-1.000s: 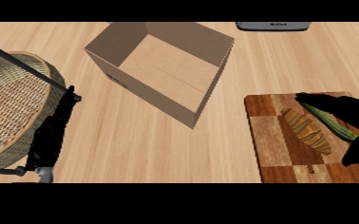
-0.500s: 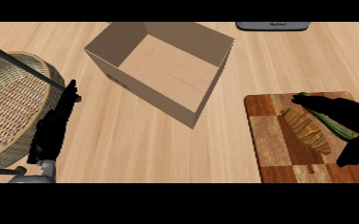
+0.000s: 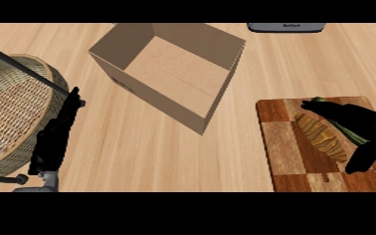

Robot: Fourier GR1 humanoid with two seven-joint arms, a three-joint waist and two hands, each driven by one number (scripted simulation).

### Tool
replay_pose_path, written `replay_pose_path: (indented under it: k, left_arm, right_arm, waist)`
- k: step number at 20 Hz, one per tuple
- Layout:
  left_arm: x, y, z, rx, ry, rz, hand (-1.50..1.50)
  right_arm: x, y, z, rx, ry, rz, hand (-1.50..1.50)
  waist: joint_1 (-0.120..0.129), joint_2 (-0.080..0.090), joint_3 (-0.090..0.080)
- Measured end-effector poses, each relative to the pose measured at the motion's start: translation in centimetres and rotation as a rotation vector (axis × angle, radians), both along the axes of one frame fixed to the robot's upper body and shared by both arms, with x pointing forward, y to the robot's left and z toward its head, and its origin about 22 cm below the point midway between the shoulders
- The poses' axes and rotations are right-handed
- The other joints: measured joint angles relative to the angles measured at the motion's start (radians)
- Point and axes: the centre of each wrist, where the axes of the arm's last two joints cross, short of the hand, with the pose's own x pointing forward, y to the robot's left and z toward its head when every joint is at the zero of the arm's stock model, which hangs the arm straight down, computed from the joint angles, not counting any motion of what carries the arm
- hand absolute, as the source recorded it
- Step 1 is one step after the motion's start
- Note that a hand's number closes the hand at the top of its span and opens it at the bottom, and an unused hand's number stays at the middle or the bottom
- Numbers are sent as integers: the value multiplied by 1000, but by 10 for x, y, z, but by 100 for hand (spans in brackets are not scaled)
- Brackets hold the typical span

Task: Pick the croissant from the cutting board and place it in the cardboard box

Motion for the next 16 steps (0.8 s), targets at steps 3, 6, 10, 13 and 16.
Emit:
replay_pose_path:
  k: [3, 6, 10, 13, 16]
  left_arm:
    - [-2, 0, 3, 2, 2, -4, 0]
    - [-2, -6, 2, 0, 0, -9, 0]
    - [1, -13, 5, 2, 4, -2, 0]
    - [4, -3, 4, 4, 0, 2, 0]
    - [2, -5, 4, 4, -3, -1, 0]
  right_arm:
    - [2, 1, -5, -9, 2, 4, -150]
    - [1, 0, -15, -26, 5, 14, -150]
    - [0, 2, -24, -37, 14, 26, 150]
    - [-2, 3, -26, -19, -10, 39, 150]
    - [3, -2, -24, -9, -92, 35, 150]
  waist:
    - [0, 0, 0]
    - [1, 0, 0]
    - [1, -3, -4]
    - [2, -6, -6]
    - [4, -5, -5]
